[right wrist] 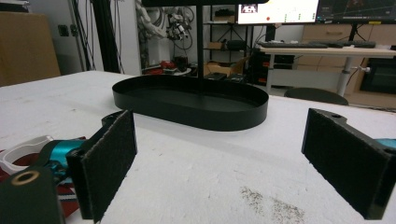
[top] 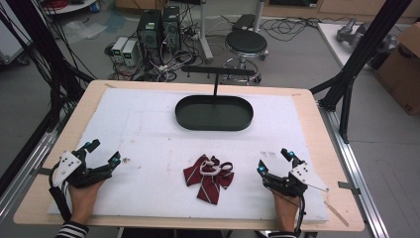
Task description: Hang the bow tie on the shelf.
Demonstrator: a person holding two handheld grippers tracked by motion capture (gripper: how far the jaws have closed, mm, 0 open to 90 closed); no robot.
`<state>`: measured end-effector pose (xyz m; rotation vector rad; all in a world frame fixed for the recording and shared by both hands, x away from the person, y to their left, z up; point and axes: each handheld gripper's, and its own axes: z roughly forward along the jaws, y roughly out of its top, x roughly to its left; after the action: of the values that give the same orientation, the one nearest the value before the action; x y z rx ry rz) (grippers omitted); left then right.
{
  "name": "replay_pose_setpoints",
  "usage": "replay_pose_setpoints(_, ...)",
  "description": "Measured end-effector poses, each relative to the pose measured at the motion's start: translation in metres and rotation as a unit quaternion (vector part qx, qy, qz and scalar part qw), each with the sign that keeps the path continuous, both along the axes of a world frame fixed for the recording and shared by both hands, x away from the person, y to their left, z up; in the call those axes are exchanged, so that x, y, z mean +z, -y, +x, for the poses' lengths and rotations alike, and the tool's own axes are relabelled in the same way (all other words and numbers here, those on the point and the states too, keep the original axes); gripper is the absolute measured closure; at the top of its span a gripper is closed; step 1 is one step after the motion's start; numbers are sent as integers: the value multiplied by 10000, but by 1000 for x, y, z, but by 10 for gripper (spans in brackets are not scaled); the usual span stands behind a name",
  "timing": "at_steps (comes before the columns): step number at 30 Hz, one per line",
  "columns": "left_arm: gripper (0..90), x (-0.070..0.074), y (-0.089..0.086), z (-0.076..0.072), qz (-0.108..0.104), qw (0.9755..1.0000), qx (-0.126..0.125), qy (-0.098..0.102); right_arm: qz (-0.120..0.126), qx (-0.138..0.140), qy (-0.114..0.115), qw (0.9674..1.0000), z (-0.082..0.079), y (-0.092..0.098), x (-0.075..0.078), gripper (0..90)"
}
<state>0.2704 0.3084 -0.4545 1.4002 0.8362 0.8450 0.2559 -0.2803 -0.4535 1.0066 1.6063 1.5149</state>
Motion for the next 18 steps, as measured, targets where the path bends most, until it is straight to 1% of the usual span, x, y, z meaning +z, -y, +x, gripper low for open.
replay_pose_setpoints(4, 137, 0, 0, 0, 20, 10000, 2, 0, -7, -6, 47, 10000, 1, 1, 0, 93)
replay_pose_setpoints(7, 138, 0, 0, 0, 14, 10000, -4, 20, 2, -6, 46, 10000, 0, 1, 0, 93)
replay_pose_setpoints(15, 137, 0, 0, 0, 17, 10000, -6, -5, 13, -27, 44, 10000, 0, 0, 0, 93)
replay_pose_setpoints(18, 137, 0, 1, 0, 19, 10000, -2, -9, -16, -35, 87, 10000, 0, 1, 0, 93)
